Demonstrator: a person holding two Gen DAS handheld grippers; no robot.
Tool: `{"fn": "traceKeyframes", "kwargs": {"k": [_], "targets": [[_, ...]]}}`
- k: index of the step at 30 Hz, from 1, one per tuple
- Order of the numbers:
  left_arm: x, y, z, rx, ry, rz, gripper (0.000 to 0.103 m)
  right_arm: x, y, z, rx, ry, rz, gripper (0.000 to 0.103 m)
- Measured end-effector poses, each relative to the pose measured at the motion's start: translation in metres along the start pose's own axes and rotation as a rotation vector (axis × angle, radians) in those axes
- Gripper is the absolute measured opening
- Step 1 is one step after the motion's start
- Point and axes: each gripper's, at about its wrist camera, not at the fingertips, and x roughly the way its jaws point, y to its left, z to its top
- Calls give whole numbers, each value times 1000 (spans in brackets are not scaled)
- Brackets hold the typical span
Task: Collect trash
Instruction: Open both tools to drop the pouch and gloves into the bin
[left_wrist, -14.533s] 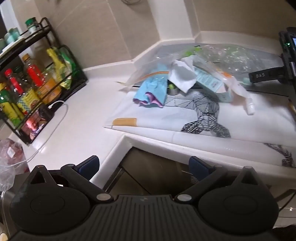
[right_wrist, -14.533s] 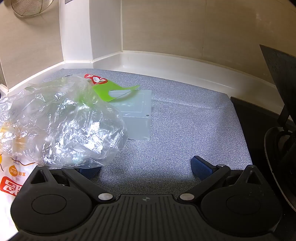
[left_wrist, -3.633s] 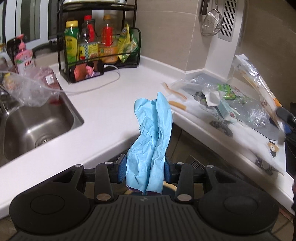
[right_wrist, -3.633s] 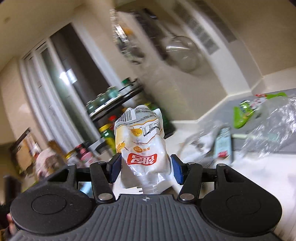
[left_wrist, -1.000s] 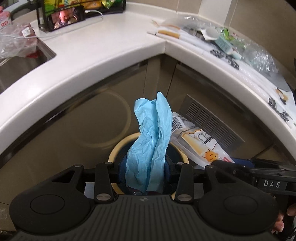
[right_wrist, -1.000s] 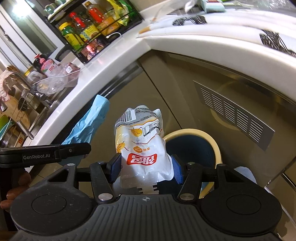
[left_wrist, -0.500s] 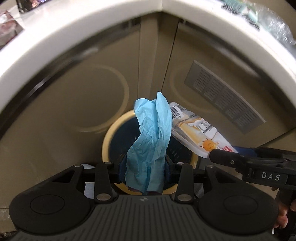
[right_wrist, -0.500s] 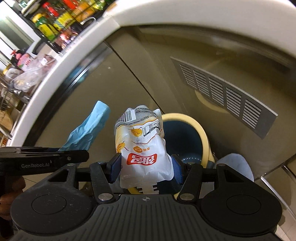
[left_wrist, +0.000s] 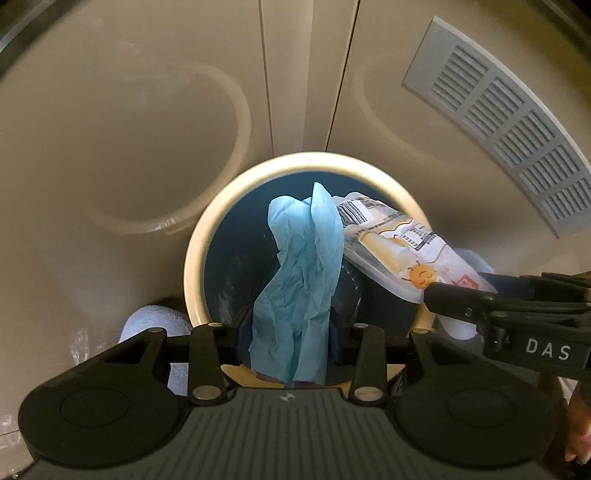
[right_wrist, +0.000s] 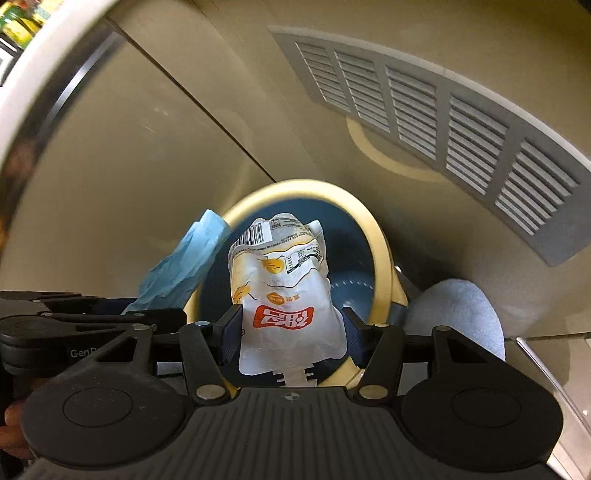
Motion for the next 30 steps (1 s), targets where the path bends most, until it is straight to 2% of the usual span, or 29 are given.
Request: {"fn": "traceKeyframes", "kwargs": {"k": [11, 25, 26, 27, 28, 29, 30], "targets": [[29, -6, 6, 15, 83, 9, 45, 37, 6, 6, -22, 78, -46, 59], [52, -10, 15, 29, 113, 14, 48, 35, 8, 10, -3, 106, -88, 60], [56, -12, 15, 34, 115, 11, 55, 35, 7, 10, 1, 107, -91, 63], [56, -13, 16, 39, 119, 7, 69, 38, 6, 9, 11, 105, -93, 63], [58, -13, 16, 43, 121, 12, 76, 37, 6, 9, 26, 100, -102, 67], [57, -12, 16, 40, 117, 33, 88, 36, 5, 9, 44, 95, -111, 74], [57, -11, 16, 37, 109, 45, 95, 35, 4, 10, 62, 86, -134, 79]]}}
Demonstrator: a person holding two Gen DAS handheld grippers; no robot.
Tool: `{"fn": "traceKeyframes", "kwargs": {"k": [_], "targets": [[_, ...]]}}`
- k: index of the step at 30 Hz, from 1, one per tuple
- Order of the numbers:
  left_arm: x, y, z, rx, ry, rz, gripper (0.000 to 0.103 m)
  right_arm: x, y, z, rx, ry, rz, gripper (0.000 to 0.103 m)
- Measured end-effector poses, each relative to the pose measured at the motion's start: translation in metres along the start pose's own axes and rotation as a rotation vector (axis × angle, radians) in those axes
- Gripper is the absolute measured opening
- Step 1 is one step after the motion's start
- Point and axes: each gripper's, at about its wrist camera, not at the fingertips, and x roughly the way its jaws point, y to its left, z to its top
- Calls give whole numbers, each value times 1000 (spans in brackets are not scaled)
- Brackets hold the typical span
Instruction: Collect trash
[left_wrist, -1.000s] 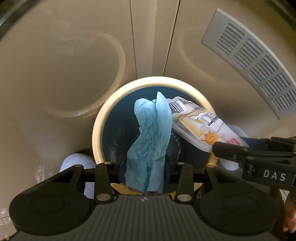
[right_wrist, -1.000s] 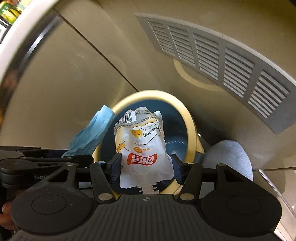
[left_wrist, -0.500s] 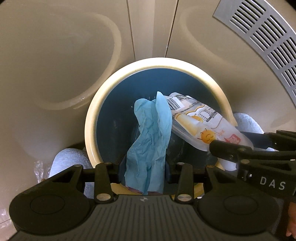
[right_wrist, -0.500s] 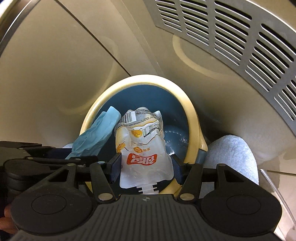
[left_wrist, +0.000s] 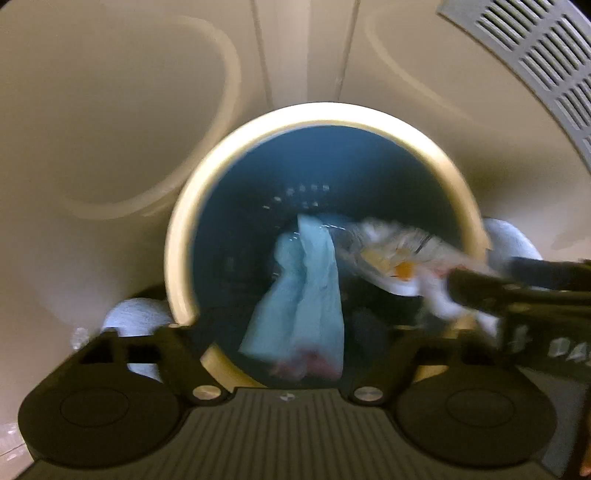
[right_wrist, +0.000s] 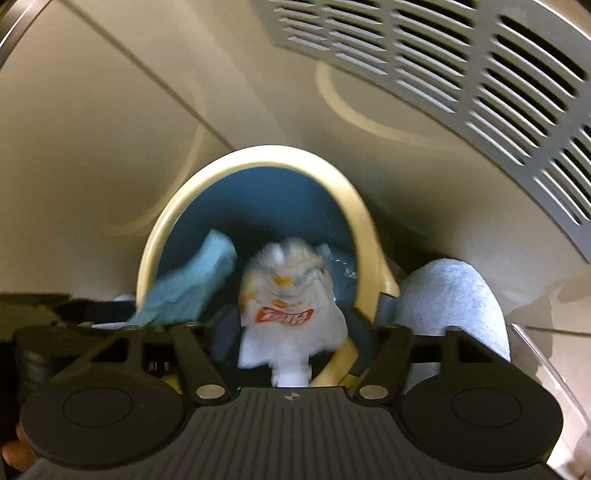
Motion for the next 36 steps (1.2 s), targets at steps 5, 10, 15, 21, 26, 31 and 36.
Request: {"fn": "traceKeyframes", "kwargs": {"k": [5, 10, 15, 21, 26, 31, 36], "targets": [[-9, 5, -2, -18, 6, -30, 102, -13, -4, -1, 42, -11, -3, 92], [-26, 4, -5, -11, -13, -25, 102, -33, 2, -6, 47, -19, 30, 94], [-48, 14, -13, -24, -52, -19, 102, -67, 12, -11, 32, -57, 74, 94], [-135, 42, -30, -123, -91, -125, 103, -136, 11, -23, 49, -171, 139, 95], [-244, 44, -59, -136, -235, -166, 103, -182, -3, -41, 91, -252, 192, 95], [-337, 22, -88, -113, -334, -168, 103, -207, -18, -55, 132, -317, 235, 95], [-409, -2, -110, -71, -485, -180, 103, -227, -24, -65, 133, -384, 268, 95]]}}
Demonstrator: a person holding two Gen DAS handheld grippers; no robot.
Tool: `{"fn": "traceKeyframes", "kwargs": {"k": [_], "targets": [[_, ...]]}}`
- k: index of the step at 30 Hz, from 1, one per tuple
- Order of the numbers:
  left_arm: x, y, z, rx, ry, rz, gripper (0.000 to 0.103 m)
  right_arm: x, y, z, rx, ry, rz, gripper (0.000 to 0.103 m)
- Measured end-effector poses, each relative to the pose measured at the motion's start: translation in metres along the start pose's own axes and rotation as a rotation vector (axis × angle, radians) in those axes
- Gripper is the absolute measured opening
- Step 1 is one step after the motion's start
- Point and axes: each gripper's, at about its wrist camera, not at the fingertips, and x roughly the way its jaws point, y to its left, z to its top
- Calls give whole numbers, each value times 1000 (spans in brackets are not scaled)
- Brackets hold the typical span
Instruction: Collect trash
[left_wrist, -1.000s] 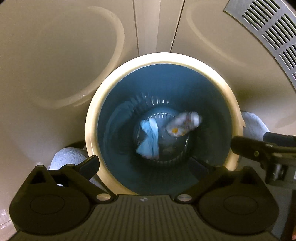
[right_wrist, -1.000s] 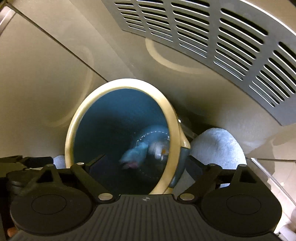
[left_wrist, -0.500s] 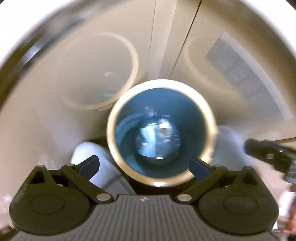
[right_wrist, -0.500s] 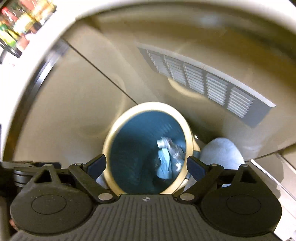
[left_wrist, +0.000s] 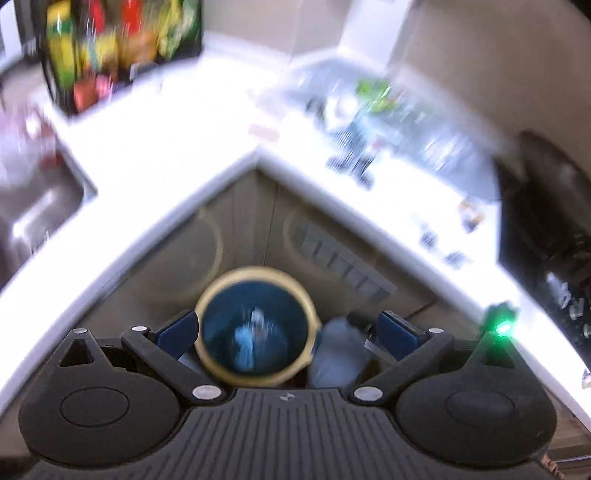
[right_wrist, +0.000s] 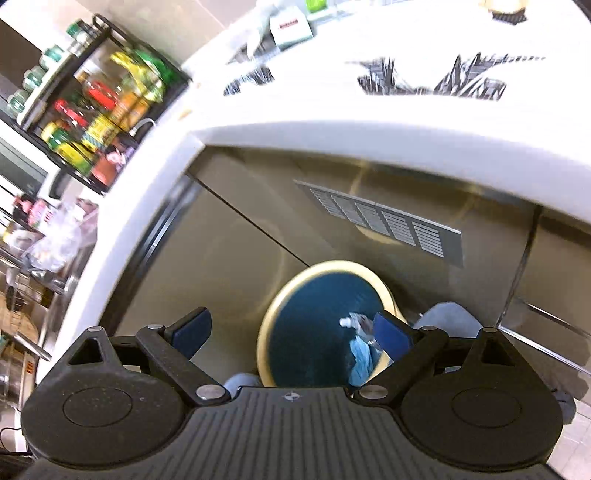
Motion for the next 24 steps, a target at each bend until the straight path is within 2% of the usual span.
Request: {"fn": "traceKeyframes", "kwargs": {"k": [2, 7, 11, 14, 19, 24], "targets": [[-28, -13, 0, 8, -65, -5, 103, -6, 1, -1, -7, -17, 6, 95], [-86, -42, 9, 15, -190, -69, 103, -19, -1, -2, -10, -48, 6, 95], [-114, -57, 6, 35, -277, -104, 103, -27, -2, -1, -7, -64, 6, 95], [-120, -67, 3, 60, -329, -105, 103, -32, -3, 1, -9, -80, 7, 95], [-120, -73, 3, 77, -325, -117, 103, -29, -4, 2, -10, -75, 9, 96], [-115, -72, 8, 55, -320, -96, 103, -27, -7, 4, 4, -65, 8, 96]]}}
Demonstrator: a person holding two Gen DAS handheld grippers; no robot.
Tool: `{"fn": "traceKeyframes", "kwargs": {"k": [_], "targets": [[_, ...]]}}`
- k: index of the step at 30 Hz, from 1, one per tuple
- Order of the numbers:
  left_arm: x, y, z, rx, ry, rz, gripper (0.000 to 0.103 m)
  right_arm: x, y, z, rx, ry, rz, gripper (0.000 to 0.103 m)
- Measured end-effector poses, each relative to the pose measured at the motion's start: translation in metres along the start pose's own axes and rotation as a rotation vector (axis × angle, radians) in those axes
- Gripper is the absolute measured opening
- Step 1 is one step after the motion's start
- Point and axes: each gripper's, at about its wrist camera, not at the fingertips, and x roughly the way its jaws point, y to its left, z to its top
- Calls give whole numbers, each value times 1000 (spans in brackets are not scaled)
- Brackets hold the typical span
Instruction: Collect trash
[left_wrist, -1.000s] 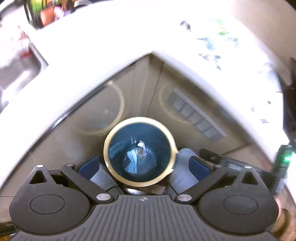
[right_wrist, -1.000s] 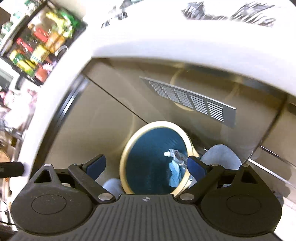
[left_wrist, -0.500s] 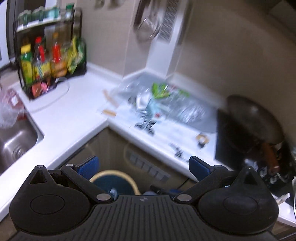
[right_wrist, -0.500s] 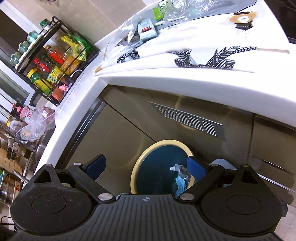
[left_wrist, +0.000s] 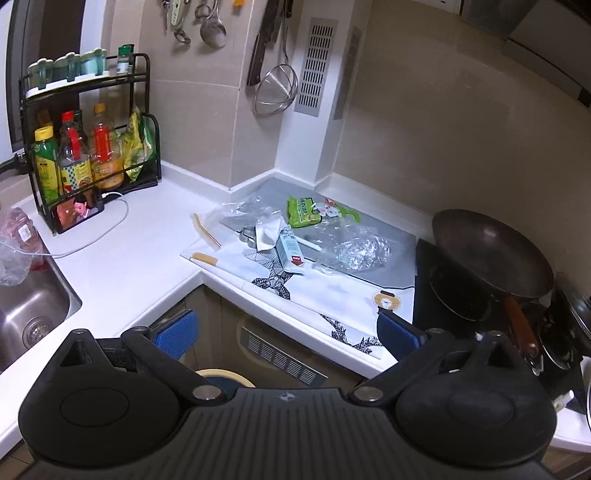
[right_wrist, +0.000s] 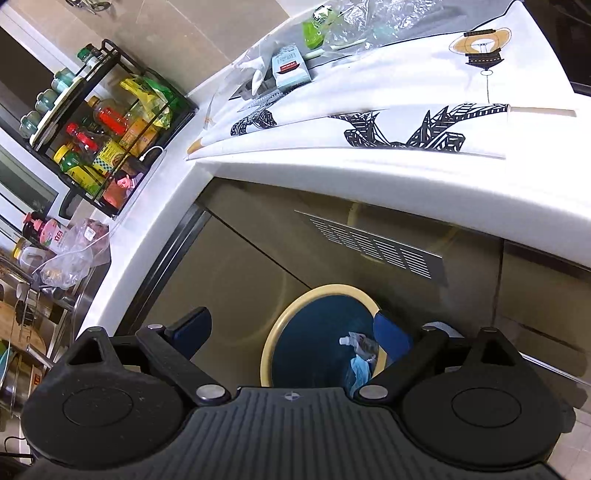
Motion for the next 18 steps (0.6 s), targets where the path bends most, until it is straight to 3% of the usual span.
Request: {"fn": "traceKeyframes", "kwargs": {"k": [3, 10, 18], "targets": [[1, 1, 0, 1, -21, 8, 103, 0, -2, 0, 4, 0, -2, 96], [15, 2, 2, 7, 18, 8, 103, 1, -4, 2, 10, -3, 3, 96], [41, 6, 2, 38, 40, 62, 103, -3, -6, 9, 17, -25, 39, 96]]}}
